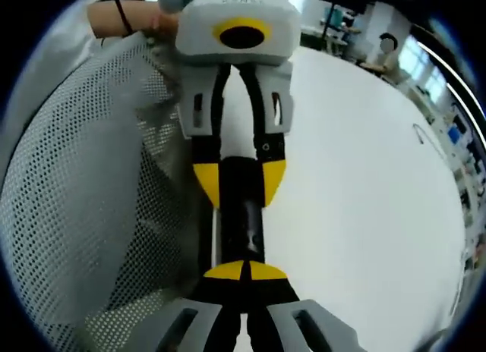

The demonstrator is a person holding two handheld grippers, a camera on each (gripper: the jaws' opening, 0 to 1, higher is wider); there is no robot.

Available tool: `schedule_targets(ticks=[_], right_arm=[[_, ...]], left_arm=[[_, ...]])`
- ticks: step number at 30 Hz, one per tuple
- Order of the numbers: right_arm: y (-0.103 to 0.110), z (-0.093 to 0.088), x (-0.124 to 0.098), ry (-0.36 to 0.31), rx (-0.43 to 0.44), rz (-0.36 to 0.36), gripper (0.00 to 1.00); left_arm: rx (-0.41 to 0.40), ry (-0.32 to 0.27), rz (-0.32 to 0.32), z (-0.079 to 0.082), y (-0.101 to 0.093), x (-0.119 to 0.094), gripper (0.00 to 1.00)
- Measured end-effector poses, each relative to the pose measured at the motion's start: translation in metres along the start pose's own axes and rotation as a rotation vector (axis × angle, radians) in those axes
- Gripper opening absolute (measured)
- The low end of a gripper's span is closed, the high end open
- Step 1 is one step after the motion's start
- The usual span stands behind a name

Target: Press the specified remote control buttons in sequence, fully releasing each button before pressing the next.

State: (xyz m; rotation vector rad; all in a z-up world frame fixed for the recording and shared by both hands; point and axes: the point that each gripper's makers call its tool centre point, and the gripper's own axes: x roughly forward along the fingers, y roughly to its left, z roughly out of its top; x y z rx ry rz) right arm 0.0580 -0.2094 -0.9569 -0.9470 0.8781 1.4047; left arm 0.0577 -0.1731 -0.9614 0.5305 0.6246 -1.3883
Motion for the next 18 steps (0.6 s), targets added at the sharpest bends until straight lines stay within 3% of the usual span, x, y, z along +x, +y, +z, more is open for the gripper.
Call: schedule_targets(ticks=[5,9,13,18], right_arm=[[0.0001,-0.0002,0.0012,0.061,-0.018,0.002,0.00],[-0.0002,-0.0018,0.0004,0.068,-0.003,0.000,0.00],[-0.0011,-0.0030,-0.0006,0.042,0.028,-0.003,0.00],[-0.0021,-0.0017,-0.0017,-0.041,0.108,-0.029,0.00]], left_arm=[[-0.001,0.000,0.000,0.0002,-0.0001,0.0003,0.25],[-0.001,0.000,0.001,0.0004,-0.0002,0.0004,0.25],[-0.001,0.001,0.002,0.0007,-0.0003,0.0006,0.25],[-0.002,0.000,0.002,0.0008,0.0001,0.0006,0.25]])
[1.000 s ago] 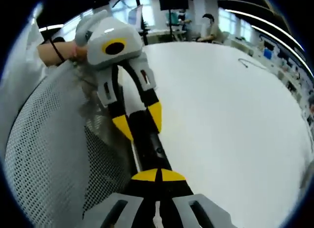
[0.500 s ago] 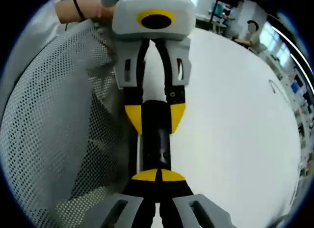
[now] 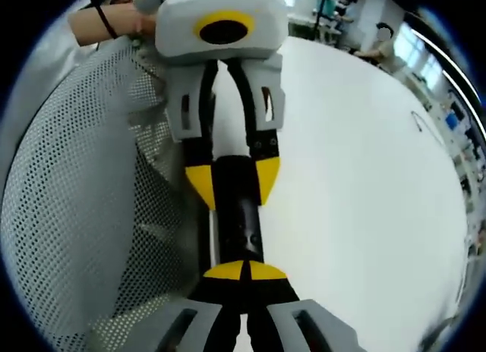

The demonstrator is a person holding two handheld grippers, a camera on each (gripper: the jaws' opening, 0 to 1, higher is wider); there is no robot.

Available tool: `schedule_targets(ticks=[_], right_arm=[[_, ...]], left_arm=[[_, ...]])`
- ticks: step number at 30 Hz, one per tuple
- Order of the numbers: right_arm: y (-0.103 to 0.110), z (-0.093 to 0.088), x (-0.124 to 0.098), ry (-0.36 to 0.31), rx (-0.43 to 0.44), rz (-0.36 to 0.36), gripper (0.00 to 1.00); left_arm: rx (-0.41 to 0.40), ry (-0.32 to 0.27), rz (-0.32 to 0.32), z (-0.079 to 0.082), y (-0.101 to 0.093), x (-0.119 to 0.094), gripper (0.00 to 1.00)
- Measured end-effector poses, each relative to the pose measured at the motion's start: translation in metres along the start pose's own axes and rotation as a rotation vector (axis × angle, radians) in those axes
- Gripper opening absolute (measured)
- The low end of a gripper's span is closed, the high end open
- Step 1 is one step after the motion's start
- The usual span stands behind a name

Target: Press the specified remote control buttons in sequence, fully releasing each button before pressing the next.

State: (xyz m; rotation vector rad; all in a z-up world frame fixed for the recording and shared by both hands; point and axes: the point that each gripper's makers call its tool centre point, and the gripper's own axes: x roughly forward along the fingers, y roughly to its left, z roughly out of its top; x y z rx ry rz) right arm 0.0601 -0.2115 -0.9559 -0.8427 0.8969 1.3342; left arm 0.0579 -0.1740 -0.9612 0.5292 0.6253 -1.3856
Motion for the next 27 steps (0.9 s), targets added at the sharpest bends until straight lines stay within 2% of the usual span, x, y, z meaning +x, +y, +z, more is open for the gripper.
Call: schedule_targets(ticks=[4,10,14,15,19,22,27], right_arm=[[0.000,0.001,-0.002,-0.105,0.072,-0.033,0.00],[0.001,0.007,-0.002,-0.209,0.203,0.002,0.00],[0.003,0.011,-0.002,-0.197,0.168,0.002,0.00],[0.004,0.011,-0.001,-0.177,0.129,-0.004,0.00],[0.004,0.011,0.001,-0.145,0.092,0.000,0.00],[0.005,0.010,0.002,-0.109,0.030,0.001,0.00],[0.004,0.011,0.003,-0.068,0.015,0.014,0.00]], left_arm=[[0.000,0.000,0.000,0.000,0.000,0.000,0.25],[0.000,-0.001,0.000,0.000,0.000,0.000,0.25],[-0.001,-0.001,0.002,0.000,0.000,0.000,0.25],[-0.001,0.000,0.002,0.000,0.001,0.000,0.25],[-0.001,0.000,0.000,-0.001,0.000,0.000,0.25],[0.000,0.000,0.000,-0.001,0.000,0.000,0.25],[-0.001,-0.001,0.000,0.000,0.000,0.000,0.25]])
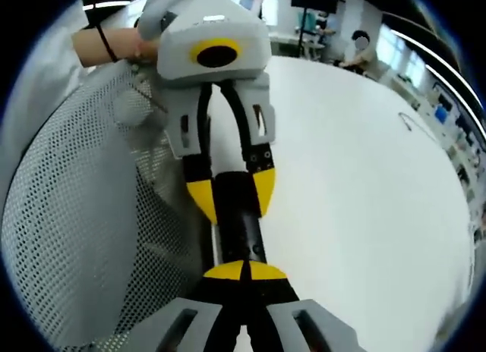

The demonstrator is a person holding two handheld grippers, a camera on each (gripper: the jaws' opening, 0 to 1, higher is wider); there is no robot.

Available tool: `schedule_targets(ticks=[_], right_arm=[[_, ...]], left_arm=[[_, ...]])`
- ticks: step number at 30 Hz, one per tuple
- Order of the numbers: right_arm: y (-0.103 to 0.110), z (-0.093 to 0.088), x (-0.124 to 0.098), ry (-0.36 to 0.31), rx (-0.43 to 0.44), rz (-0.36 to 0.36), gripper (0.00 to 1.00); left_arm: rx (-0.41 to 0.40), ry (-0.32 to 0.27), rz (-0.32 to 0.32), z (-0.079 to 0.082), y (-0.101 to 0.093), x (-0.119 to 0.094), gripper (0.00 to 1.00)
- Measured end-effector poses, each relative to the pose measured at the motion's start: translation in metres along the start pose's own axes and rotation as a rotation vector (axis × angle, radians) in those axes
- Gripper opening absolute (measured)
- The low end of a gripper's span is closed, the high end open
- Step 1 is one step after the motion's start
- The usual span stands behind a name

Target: Press the specified remote control buttons in sequence, fully releasing each button before pressing the next.

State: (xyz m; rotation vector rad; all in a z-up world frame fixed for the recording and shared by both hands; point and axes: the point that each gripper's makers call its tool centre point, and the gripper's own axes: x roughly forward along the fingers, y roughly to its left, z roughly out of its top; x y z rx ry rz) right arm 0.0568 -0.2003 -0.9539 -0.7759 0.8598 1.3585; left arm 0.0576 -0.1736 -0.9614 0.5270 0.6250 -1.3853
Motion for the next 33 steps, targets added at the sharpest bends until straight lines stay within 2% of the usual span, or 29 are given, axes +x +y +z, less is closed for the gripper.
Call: schedule_targets(ticks=[7,13,21,27,33], right_arm=[[-0.0008,-0.0006,0.0012,0.039,0.030,-0.013,0.00],[-0.0024,-0.0014,0.0008,0.035,0.064,-0.047,0.00],[-0.0042,-0.0008,0.0018,0.039,0.079,-0.134,0.00],[-0.0056,-0.0012,0.0012,0.017,0.078,-0.193,0.00],[-0.0069,-0.0012,-0.0019,-0.066,0.148,-0.178,0.00]], left_arm=[[-0.003,0.000,0.002,0.0000,-0.0003,0.0002,0.25],[-0.003,0.002,0.003,-0.0002,0.0001,0.0002,0.24],[-0.006,0.003,0.010,0.0001,0.0005,0.0003,0.24],[-0.009,0.003,0.012,-0.0002,0.0008,0.0004,0.24],[-0.010,0.004,0.012,0.0002,0.0006,0.0001,0.24]])
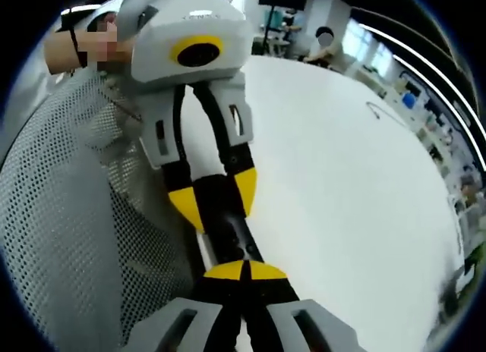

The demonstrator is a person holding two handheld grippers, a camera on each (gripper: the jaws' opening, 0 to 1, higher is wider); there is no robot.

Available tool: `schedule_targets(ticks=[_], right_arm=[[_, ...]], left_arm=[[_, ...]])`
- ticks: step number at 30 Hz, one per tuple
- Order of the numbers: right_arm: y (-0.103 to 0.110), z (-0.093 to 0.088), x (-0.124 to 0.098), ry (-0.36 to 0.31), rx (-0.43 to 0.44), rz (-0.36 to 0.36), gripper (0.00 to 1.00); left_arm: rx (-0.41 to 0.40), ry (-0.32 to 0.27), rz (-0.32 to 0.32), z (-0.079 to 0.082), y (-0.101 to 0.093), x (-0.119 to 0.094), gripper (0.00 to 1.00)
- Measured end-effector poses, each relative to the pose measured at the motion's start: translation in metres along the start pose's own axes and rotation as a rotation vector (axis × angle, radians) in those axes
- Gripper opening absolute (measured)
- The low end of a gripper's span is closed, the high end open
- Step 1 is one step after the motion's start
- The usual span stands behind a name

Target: Press the specified remote control buttons in sequence, fully releasing each button before pressing the next.

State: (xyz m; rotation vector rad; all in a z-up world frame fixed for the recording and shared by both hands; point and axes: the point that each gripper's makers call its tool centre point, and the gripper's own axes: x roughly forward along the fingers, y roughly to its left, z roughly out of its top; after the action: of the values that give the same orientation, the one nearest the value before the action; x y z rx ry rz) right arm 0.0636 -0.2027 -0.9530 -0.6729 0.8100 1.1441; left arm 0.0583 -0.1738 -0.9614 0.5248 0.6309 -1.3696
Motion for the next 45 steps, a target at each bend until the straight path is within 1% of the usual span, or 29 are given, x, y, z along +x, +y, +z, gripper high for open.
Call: schedule_targets(ticks=[2,4,5,7,13,14,16,18,21,23,24,27,29,35,37,39,41,43,45], right_arm=[[0.001,0.001,-0.001,0.002,0.015,0.004,0.00],[0.003,0.001,0.000,0.020,-0.023,0.002,0.00],[0.003,0.001,0.000,0.034,-0.062,-0.001,0.00],[0.005,0.001,0.000,0.044,-0.080,0.001,0.00],[0.018,0.005,0.001,0.030,-0.079,0.065,0.00],[0.019,0.005,0.002,0.038,-0.091,0.057,0.00],[0.018,0.005,0.002,0.045,-0.114,0.056,0.00],[0.018,0.004,0.002,0.046,-0.106,0.060,0.00],[0.016,0.004,0.002,0.042,-0.089,0.093,0.00],[0.018,0.004,0.002,0.050,-0.111,0.108,0.00],[0.018,0.004,0.002,0.060,-0.137,0.114,0.00],[0.021,0.004,0.003,0.076,-0.180,0.113,0.00],[0.021,0.004,0.003,0.080,-0.191,0.109,0.00],[0.022,0.004,0.004,0.078,-0.201,0.099,0.00],[0.025,0.004,0.006,0.081,-0.191,0.106,0.00],[0.024,0.004,0.006,0.084,-0.219,0.091,0.00],[0.025,0.003,0.006,0.079,-0.227,0.071,0.00],[0.023,0.004,0.006,0.076,-0.221,0.067,0.00],[0.022,0.004,0.005,0.071,-0.189,0.072,0.00]], left_arm=[[-0.004,0.000,0.000,0.000,0.000,0.000,0.24],[-0.006,0.001,0.000,0.000,0.000,0.000,0.24],[-0.007,0.000,-0.001,0.000,0.000,0.000,0.24],[-0.008,0.000,-0.001,0.000,0.000,0.000,0.24],[-0.012,-0.001,-0.004,0.000,0.000,0.000,0.24],[-0.012,0.000,-0.004,0.000,0.000,0.000,0.24],[-0.015,0.000,-0.005,0.000,0.000,0.000,0.24],[-0.022,-0.001,-0.006,0.001,0.000,0.000,0.25],[-0.025,0.002,-0.007,0.001,0.000,0.000,0.25],[-0.024,0.004,-0.007,0.001,0.001,0.000,0.25],[-0.023,0.004,-0.007,0.001,0.001,0.000,0.25],[-0.020,0.005,-0.007,0.001,0.001,0.000,0.25],[-0.018,0.005,-0.006,0.001,0.001,0.000,0.25],[-0.011,0.007,-0.006,0.001,0.001,0.000,0.25],[-0.006,0.007,-0.007,0.001,0.001,0.000,0.25],[-0.008,0.007,-0.007,0.001,0.001,0.000,0.25],[-0.008,0.007,-0.007,0.001,0.001,0.000,0.25],[-0.008,0.006,-0.007,0.001,0.001,0.000,0.25],[-0.007,0.005,-0.007,0.001,0.001,0.000,0.25]])
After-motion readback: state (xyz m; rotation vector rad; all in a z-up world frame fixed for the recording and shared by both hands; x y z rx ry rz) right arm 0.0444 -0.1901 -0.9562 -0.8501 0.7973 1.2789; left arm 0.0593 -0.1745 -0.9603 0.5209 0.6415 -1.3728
